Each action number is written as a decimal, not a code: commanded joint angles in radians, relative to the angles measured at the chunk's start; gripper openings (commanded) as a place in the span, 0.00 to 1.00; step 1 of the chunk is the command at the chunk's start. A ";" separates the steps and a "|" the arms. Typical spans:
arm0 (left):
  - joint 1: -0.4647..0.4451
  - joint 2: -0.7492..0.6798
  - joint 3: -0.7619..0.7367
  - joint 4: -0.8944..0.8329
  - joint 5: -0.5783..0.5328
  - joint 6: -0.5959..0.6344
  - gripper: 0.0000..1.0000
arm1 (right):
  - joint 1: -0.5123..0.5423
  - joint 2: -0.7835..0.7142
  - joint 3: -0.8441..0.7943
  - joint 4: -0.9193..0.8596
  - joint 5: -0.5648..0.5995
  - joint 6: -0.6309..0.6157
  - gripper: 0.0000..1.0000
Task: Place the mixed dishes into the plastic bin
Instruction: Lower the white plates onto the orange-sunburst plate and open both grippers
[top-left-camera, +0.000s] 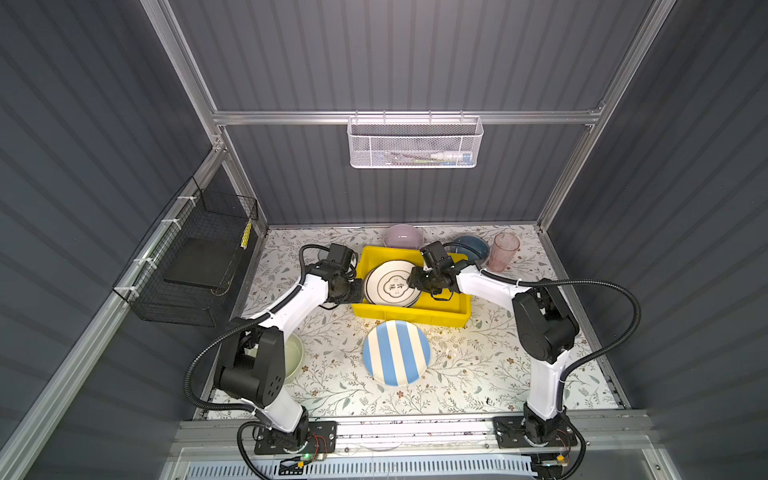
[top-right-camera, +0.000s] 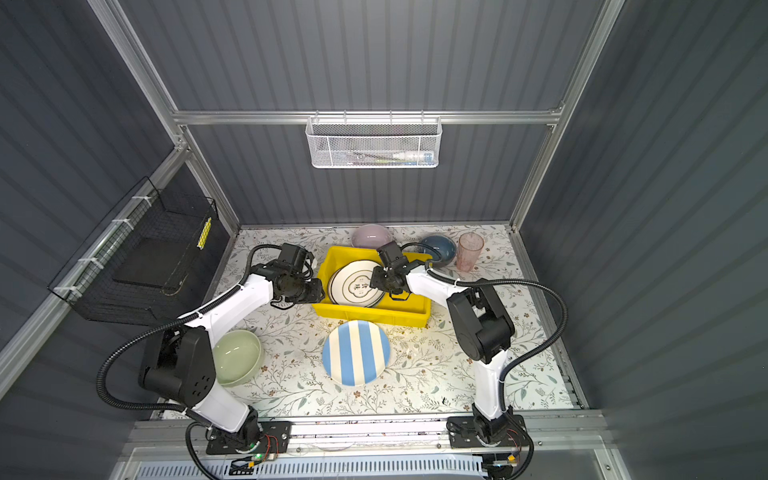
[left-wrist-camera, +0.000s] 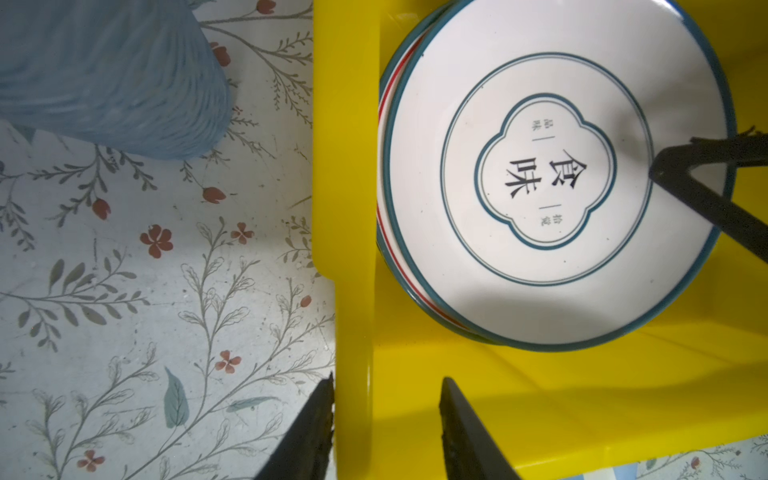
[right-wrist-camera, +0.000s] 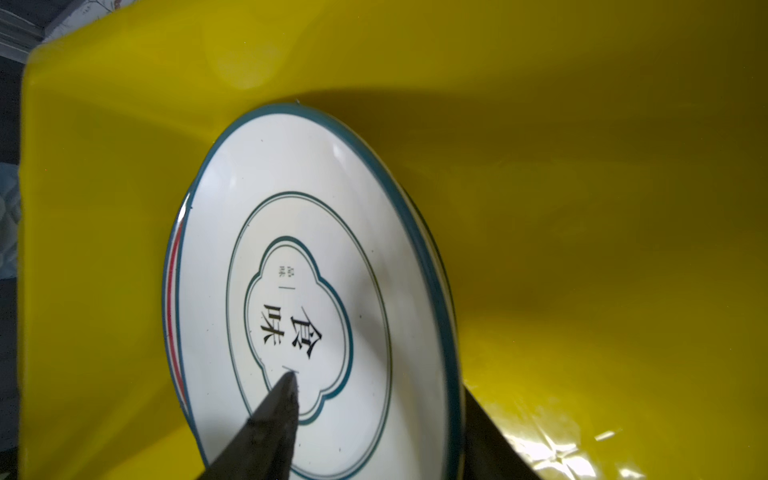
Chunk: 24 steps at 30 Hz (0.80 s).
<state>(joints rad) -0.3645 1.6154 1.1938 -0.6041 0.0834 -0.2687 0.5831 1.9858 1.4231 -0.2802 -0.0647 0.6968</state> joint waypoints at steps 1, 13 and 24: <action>0.006 -0.008 -0.003 -0.007 0.021 0.006 0.44 | 0.022 0.026 0.066 -0.074 0.071 -0.046 0.59; 0.006 -0.020 0.006 -0.019 0.034 0.003 0.44 | 0.041 0.077 0.145 -0.155 0.095 -0.080 0.68; 0.006 -0.039 0.009 -0.033 0.047 0.002 0.43 | 0.059 0.126 0.227 -0.230 0.124 -0.115 0.76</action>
<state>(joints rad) -0.3641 1.6123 1.1938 -0.6083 0.0982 -0.2687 0.6315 2.0857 1.6154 -0.4637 0.0368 0.6071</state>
